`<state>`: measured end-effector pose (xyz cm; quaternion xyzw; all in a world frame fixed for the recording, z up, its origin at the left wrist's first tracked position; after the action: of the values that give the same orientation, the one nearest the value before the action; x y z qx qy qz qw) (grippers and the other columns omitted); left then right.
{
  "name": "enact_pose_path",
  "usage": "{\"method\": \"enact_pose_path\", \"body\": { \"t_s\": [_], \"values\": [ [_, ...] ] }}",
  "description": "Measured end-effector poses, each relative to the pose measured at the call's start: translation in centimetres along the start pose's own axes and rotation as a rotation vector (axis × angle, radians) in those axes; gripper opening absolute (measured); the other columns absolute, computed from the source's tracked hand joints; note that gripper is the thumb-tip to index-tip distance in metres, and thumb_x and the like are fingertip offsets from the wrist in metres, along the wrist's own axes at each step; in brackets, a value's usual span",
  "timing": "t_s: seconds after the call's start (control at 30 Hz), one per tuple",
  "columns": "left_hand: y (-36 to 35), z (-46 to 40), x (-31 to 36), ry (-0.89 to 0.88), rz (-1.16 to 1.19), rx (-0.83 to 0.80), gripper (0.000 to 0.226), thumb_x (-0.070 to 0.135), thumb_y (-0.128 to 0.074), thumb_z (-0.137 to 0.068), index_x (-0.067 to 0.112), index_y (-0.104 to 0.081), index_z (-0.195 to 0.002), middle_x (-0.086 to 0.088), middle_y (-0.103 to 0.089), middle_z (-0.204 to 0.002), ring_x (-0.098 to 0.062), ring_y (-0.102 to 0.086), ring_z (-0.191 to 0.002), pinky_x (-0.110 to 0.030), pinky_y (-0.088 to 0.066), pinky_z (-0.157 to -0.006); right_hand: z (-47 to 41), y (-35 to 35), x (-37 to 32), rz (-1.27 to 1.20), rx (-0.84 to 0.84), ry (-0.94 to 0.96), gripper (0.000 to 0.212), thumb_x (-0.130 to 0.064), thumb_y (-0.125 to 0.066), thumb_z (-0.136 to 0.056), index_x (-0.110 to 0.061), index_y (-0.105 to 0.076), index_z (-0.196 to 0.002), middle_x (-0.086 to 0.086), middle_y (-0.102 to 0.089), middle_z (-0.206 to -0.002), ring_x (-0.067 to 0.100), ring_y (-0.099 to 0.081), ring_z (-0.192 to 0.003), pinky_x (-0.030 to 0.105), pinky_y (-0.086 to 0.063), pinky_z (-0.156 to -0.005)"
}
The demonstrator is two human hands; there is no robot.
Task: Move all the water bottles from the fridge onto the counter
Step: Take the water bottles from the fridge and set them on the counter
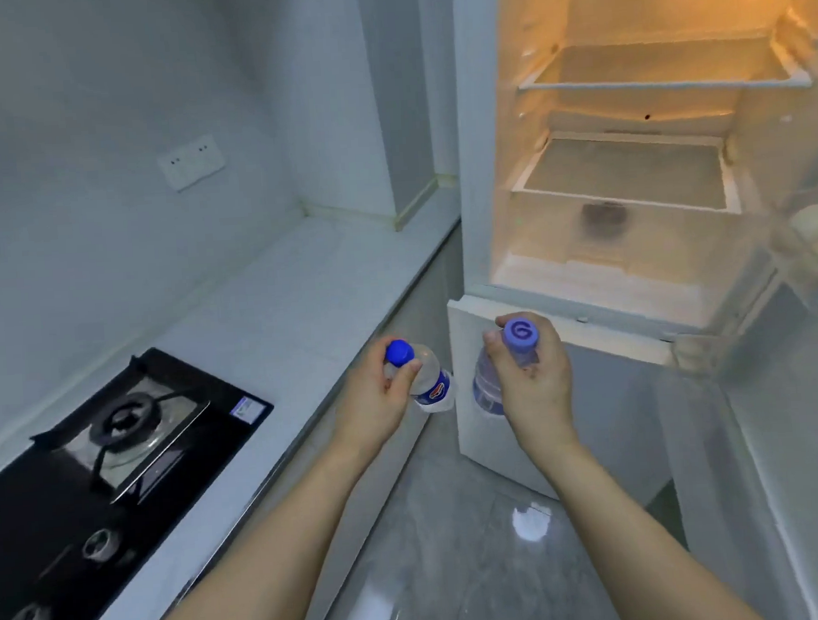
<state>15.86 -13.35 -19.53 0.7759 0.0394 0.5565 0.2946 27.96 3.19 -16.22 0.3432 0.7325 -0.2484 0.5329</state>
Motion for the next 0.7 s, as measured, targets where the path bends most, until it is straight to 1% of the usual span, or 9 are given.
{"method": "enact_pose_path", "body": {
  "t_s": [0.1, 0.13, 0.2, 0.3, 0.33, 0.43, 0.57, 0.63, 0.7],
  "values": [
    [3.6, 2.4, -2.6, 0.09, -0.049, 0.056, 0.015, 0.028, -0.06, -0.094, 0.025, -0.056, -0.108, 0.008, -0.064, -0.092, -0.007, -0.056, -0.075, -0.023, -0.046, -0.068, 1.7, -3.6, 0.3, -0.088, -0.119, -0.08, 0.009, -0.004, -0.063, -0.092, 0.0, -0.056, -0.094, 0.005, -0.056, -0.076, -0.011, -0.05, -0.056, 0.003, -0.039, -0.054],
    [5.8, 3.8, -3.6, 0.124, -0.082, 0.098, 0.016, 0.03, -0.06, -0.094, 0.025, -0.056, -0.109, 0.007, -0.063, -0.091, -0.006, -0.053, -0.068, -0.023, -0.044, -0.065, 2.8, -5.6, -0.1, -0.101, -0.183, -0.091, 0.009, -0.006, -0.063, -0.092, -0.001, -0.055, -0.093, 0.004, -0.056, -0.077, -0.009, -0.051, -0.058, 0.004, -0.04, -0.056],
    [7.9, 5.2, -4.7, 0.168, -0.125, 0.134, 0.017, 0.032, -0.059, -0.094, 0.026, -0.056, -0.11, 0.006, -0.063, -0.09, -0.006, -0.048, -0.061, -0.023, -0.043, -0.062, 3.9, -7.6, -0.1, -0.069, -0.24, -0.077, 0.008, -0.013, -0.065, -0.091, -0.011, -0.057, -0.091, 0.003, -0.06, -0.084, -0.003, -0.054, -0.069, 0.008, -0.042, -0.065],
    [12.9, 8.5, -5.9, 0.204, -0.152, 0.223, 0.02, 0.031, -0.06, -0.094, 0.024, -0.056, -0.112, 0.007, -0.063, -0.094, -0.01, -0.057, -0.073, -0.025, -0.047, -0.067, 6.5, -12.0, -1.4, -0.077, -0.345, -0.075, 0.01, -0.017, -0.067, -0.09, -0.023, -0.058, -0.09, -0.004, -0.062, -0.092, -0.005, -0.055, -0.078, 0.006, -0.041, -0.07],
    [14.8, 9.7, -6.2, 0.217, -0.171, 0.257, 0.021, 0.03, -0.059, -0.094, 0.024, -0.056, -0.114, 0.008, -0.063, -0.094, -0.008, -0.057, -0.075, -0.024, -0.047, -0.066, 7.6, -13.6, -2.1, -0.077, -0.388, -0.068, 0.01, -0.017, -0.067, -0.09, -0.022, -0.059, -0.092, -0.005, -0.062, -0.094, -0.005, -0.056, -0.08, 0.005, -0.041, -0.071],
    [20.8, 14.2, -7.7, 0.261, -0.21, 0.366, 0.026, 0.033, -0.058, -0.094, 0.024, -0.055, -0.118, 0.012, -0.06, -0.088, -0.004, -0.052, -0.069, -0.021, -0.039, -0.062, 12.1, -18.8, -4.7, -0.103, -0.536, -0.036, 0.009, -0.019, -0.067, -0.09, -0.019, -0.059, -0.095, -0.005, -0.063, -0.096, -0.002, -0.057, -0.083, 0.007, -0.042, -0.073],
    [28.8, 21.2, -9.0, 0.322, -0.212, 0.479, 0.029, 0.04, -0.058, -0.093, 0.028, -0.053, -0.119, 0.011, -0.062, -0.092, -0.01, -0.059, -0.076, -0.032, -0.054, -0.072, 19.3, -24.9, -8.6, -0.143, -0.707, -0.007, 0.009, -0.019, -0.067, -0.09, -0.018, -0.059, -0.095, -0.005, -0.063, -0.092, -0.002, -0.058, -0.082, 0.009, -0.044, -0.074],
    [31.8, 23.9, -9.4, 0.356, -0.263, 0.517, 0.032, 0.04, -0.057, -0.093, 0.027, -0.052, -0.122, 0.009, -0.063, -0.096, -0.009, -0.06, -0.081, -0.029, -0.053, -0.072, 22.1, -26.8, -10.4, -0.17, -0.739, 0.021, 0.009, -0.015, -0.068, -0.089, -0.016, -0.059, -0.093, -0.007, -0.062, -0.089, -0.007, -0.056, -0.078, 0.005, -0.042, -0.072],
    [35.1, 27.2, -9.9, 0.375, -0.3, 0.569, 0.033, 0.039, -0.057, -0.094, 0.026, -0.052, -0.123, 0.009, -0.063, -0.098, -0.006, -0.058, -0.079, -0.024, -0.047, -0.068, 25.6, -28.9, -12.3, -0.206, -0.793, 0.051, 0.01, -0.014, -0.067, -0.089, -0.016, -0.059, -0.092, -0.007, -0.061, -0.088, -0.008, -0.055, -0.076, 0.004, -0.041, -0.071]
  ]
}}
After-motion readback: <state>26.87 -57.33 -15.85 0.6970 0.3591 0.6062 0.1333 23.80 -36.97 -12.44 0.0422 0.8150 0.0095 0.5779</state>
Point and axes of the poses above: each hand's wrist, its own z-axis away from the middle knuckle, its own y-axis out of the back of the hand, x = y × z, the point moved 7 cm from there along -z, towards the middle knuckle
